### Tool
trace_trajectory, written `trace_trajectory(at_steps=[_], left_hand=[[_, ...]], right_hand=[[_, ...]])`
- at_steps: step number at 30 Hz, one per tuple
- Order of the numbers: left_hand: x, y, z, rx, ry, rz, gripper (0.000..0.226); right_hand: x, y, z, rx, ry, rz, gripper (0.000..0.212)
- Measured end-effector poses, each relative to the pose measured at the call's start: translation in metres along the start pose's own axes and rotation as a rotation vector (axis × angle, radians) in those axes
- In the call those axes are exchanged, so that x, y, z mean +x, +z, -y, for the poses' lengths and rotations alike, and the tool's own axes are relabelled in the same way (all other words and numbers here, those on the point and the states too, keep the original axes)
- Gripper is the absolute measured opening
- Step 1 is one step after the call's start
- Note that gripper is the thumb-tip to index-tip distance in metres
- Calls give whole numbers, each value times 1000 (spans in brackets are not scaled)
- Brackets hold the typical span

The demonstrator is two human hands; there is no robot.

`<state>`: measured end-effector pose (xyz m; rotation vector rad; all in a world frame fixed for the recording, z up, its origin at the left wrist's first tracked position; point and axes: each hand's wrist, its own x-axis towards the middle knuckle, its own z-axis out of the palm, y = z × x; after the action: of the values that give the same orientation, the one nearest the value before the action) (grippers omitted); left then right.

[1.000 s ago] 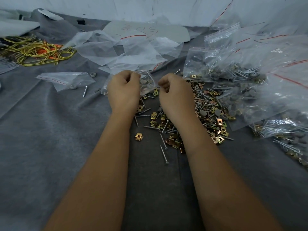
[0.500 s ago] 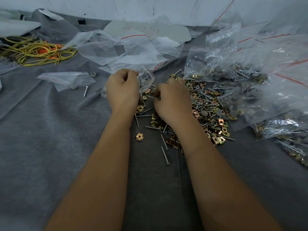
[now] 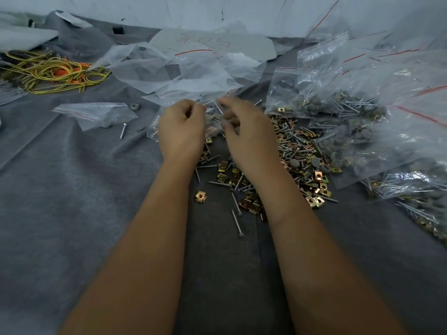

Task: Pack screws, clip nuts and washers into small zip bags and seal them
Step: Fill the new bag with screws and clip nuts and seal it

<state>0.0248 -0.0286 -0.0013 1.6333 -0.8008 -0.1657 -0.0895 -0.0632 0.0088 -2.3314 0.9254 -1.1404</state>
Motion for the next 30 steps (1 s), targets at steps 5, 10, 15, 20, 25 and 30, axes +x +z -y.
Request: trace_trajectory(at_steps=[5,10,15,20,25,30], left_hand=[[5,-4,0,-139,-117,-99,24],[6,-2,2,-123,-122,-107,25],[7,0,3,-140,-121,-91,26],[7,-1,2,-111,-121,-89,26],[4,-1,3,-21,-66,-74,30],[0,1,3,30,11,28,29]], right_hand=[[-1,-1,1,-71,49,77,11],[-1,-8,2,-284,93,509,17],[0,-9,4,-297,91,481,19],[-3,-10,2,-391,69,361,16],[-3,-12,0,-222,168,20,5],[0,-12,1,-108,5,-97,8]])
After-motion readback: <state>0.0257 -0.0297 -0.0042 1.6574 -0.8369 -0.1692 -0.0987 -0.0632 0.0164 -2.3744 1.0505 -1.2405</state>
